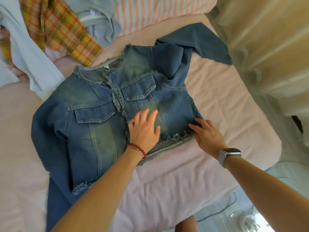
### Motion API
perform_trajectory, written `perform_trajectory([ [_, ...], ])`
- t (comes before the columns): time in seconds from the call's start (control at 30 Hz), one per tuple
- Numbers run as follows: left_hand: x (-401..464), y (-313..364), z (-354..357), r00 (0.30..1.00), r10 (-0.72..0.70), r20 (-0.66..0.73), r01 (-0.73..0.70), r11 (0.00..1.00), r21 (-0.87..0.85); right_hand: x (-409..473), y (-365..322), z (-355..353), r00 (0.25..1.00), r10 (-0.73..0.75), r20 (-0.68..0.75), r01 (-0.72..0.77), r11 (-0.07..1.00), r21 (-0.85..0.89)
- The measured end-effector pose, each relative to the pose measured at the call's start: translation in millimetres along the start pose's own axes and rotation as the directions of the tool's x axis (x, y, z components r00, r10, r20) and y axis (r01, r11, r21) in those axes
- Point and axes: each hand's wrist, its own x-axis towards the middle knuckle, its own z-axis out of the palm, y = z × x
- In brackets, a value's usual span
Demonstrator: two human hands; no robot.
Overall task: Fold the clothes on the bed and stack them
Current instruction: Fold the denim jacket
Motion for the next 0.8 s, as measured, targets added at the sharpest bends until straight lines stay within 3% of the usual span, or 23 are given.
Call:
perform_trajectory([
  [0.03,3.7,6.1,-0.3,0.996,-0.010,0.084,0.009,1.000,0.014,2.8,4.6,-6.2,1.000,-0.015,0.009,0.015,0.999,0.028],
  [0.1,12.4,20.1,-4.0,0.996,-0.042,0.078,0.043,0.999,-0.020,11.8,17.1,-21.5,1.000,-0.013,0.004,0.012,0.996,0.083],
  [0.27,68.6,64.3,-27.7,0.963,-0.012,-0.271,-0.031,0.988,-0.151,70.6,67.4,-50.8,0.991,0.072,-0.117,-0.054,0.988,0.144],
  [0.37,126.4,82.3,-47.7,0.907,0.014,-0.422,-0.031,0.999,-0.034,127.0,98.5,-64.7,0.983,0.150,-0.107,-0.139,0.986,0.096],
  [0.5,187.5,88.7,-63.6,0.941,-0.184,-0.283,0.230,0.964,0.137,202.5,125.6,-74.2,0.991,0.127,-0.049,-0.125,0.991,0.041],
  [0.57,199.6,89.4,-65.7,0.944,-0.237,-0.229,0.283,0.939,0.197,229.2,136.3,-71.8,0.986,0.162,0.027,-0.162,0.987,0.021],
  [0.63,202.6,90.1,-65.5,0.955,-0.148,-0.255,0.218,0.938,0.270,246.0,146.4,-67.5,0.986,0.168,-0.002,-0.168,0.985,0.023],
  [0.7,203.0,91.4,-65.8,0.955,-0.024,-0.297,0.111,0.954,0.280,251.4,154.2,-69.3,0.984,0.132,-0.121,-0.127,0.991,0.045],
  [0.8,206.8,92.0,-68.8,0.930,-0.005,-0.366,0.089,0.973,0.214,246.7,170.6,-91.6,0.963,0.190,-0.192,-0.155,0.971,0.181],
])
